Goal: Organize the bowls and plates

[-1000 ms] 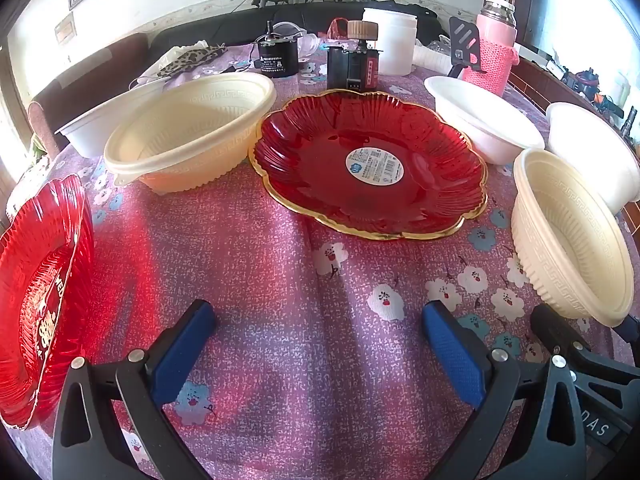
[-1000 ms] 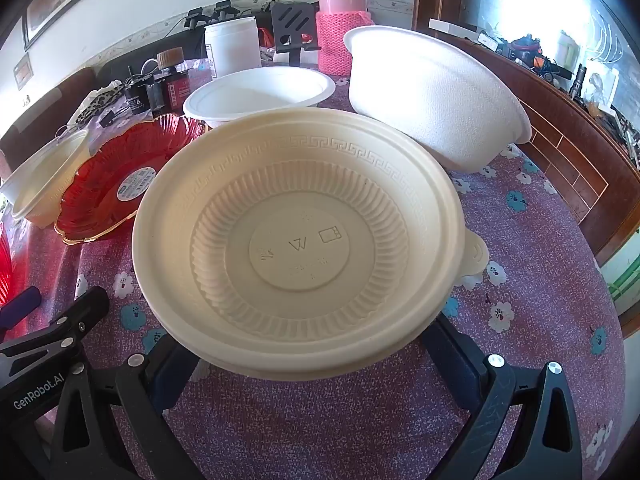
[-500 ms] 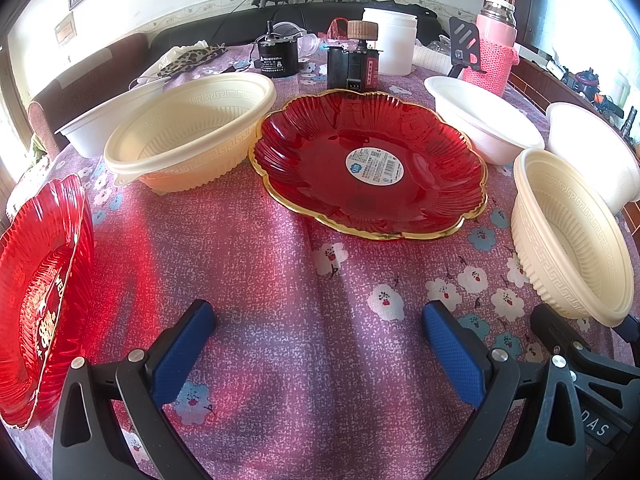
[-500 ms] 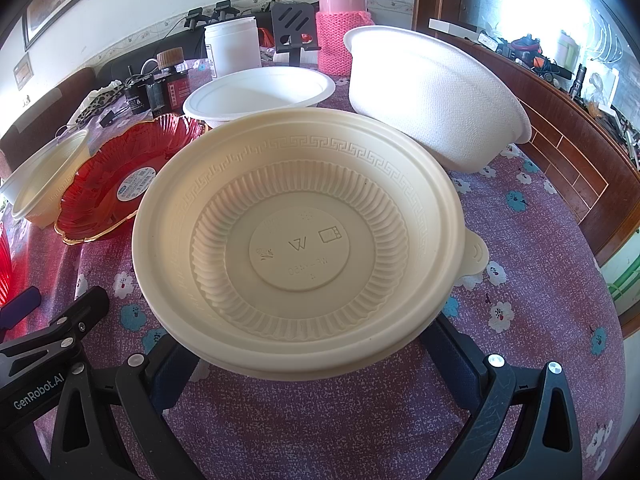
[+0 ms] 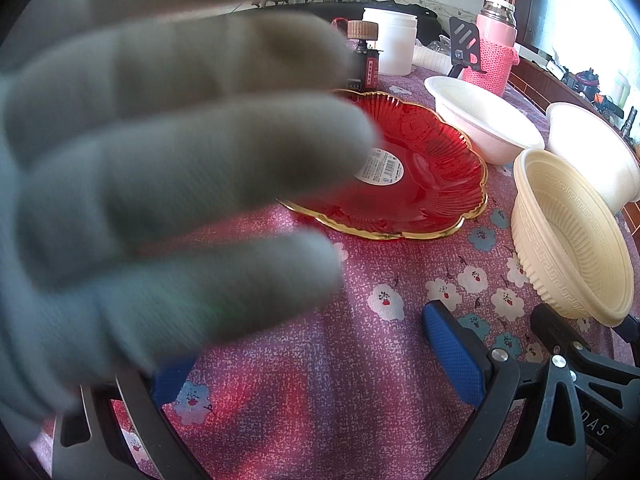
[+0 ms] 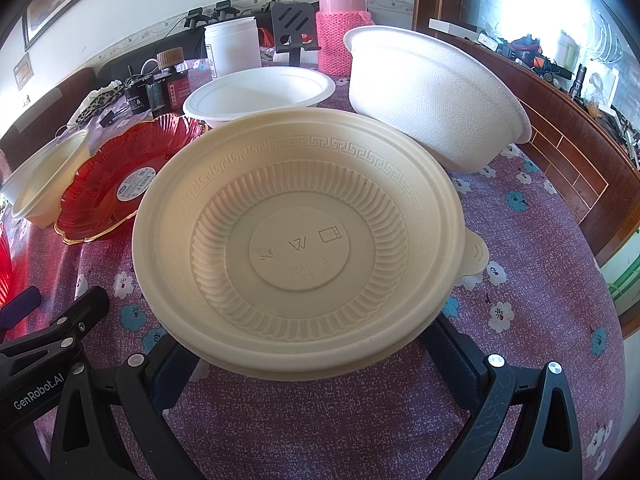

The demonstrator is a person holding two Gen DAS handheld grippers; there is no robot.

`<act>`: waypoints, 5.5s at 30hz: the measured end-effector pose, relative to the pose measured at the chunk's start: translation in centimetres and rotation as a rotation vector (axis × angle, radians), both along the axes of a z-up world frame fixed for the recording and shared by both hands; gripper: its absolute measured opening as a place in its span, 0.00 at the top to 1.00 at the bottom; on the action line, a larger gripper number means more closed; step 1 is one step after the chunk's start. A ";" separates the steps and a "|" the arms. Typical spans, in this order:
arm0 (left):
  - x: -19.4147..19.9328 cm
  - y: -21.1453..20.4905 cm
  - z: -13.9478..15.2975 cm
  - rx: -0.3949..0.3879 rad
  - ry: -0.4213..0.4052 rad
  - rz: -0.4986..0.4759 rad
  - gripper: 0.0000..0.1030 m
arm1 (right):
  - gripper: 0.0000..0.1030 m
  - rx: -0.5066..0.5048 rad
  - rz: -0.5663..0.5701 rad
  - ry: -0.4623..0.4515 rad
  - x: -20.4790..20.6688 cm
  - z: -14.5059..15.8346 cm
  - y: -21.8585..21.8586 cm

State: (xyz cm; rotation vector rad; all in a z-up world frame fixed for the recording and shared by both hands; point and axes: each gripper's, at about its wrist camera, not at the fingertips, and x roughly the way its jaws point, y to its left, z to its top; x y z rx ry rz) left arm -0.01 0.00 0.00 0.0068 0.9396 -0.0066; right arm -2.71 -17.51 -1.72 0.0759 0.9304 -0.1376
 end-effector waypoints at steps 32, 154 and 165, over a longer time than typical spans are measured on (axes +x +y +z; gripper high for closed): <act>-0.1 0.0 0.2 0.004 -0.002 0.000 0.00 | 0.01 0.000 0.000 0.000 0.0 0.0 0.0; -6.9 3.2 8.1 -0.257 -0.221 -0.215 0.00 | 0.02 0.100 -0.027 -0.132 -8.1 5.9 -7.4; -3.4 -1.2 6.4 -0.251 -0.012 -0.324 0.02 | 0.19 0.279 -0.041 -0.040 -0.3 4.1 -8.4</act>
